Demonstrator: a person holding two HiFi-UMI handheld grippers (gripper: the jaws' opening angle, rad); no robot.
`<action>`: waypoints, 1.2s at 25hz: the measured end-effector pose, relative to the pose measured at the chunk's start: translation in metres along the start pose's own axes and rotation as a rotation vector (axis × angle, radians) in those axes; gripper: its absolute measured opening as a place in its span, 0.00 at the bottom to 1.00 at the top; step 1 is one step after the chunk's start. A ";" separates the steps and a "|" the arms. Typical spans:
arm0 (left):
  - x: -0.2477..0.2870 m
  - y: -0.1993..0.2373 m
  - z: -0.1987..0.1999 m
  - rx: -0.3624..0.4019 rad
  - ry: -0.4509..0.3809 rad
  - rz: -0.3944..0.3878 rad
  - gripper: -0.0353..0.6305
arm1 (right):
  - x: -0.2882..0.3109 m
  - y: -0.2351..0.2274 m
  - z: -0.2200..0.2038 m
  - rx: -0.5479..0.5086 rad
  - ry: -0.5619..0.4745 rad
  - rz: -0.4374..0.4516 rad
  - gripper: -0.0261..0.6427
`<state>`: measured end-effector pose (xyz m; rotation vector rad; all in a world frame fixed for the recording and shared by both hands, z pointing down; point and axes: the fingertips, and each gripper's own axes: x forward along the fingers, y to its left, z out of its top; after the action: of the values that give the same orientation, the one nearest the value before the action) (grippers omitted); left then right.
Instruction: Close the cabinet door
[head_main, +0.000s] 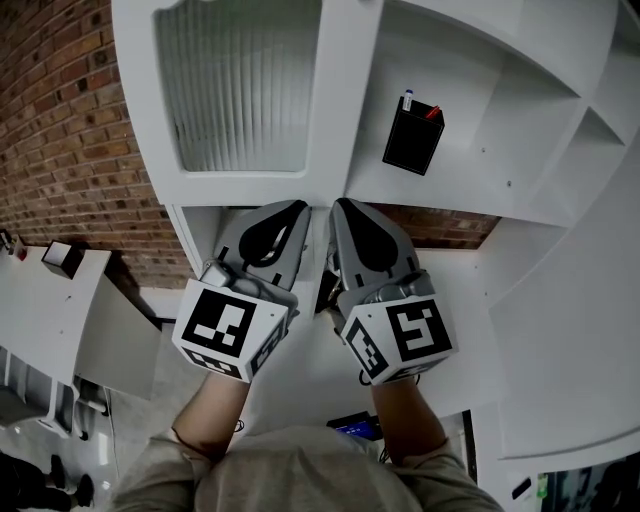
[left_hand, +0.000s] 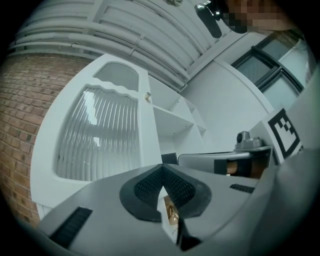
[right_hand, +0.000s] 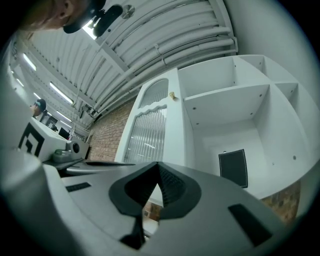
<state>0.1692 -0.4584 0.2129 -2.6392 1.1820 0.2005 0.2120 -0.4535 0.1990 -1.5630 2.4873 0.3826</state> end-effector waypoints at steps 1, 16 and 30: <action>-0.005 -0.002 0.001 -0.003 0.001 0.001 0.06 | -0.004 0.004 0.001 0.000 -0.001 0.000 0.07; -0.087 -0.039 0.001 -0.002 0.010 0.062 0.06 | -0.082 0.050 0.003 -0.013 -0.019 0.016 0.07; -0.130 -0.076 -0.025 -0.026 0.056 0.051 0.06 | -0.133 0.080 -0.025 -0.015 0.056 0.036 0.07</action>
<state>0.1406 -0.3241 0.2782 -2.6547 1.2740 0.1532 0.1968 -0.3147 0.2706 -1.5576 2.5636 0.3691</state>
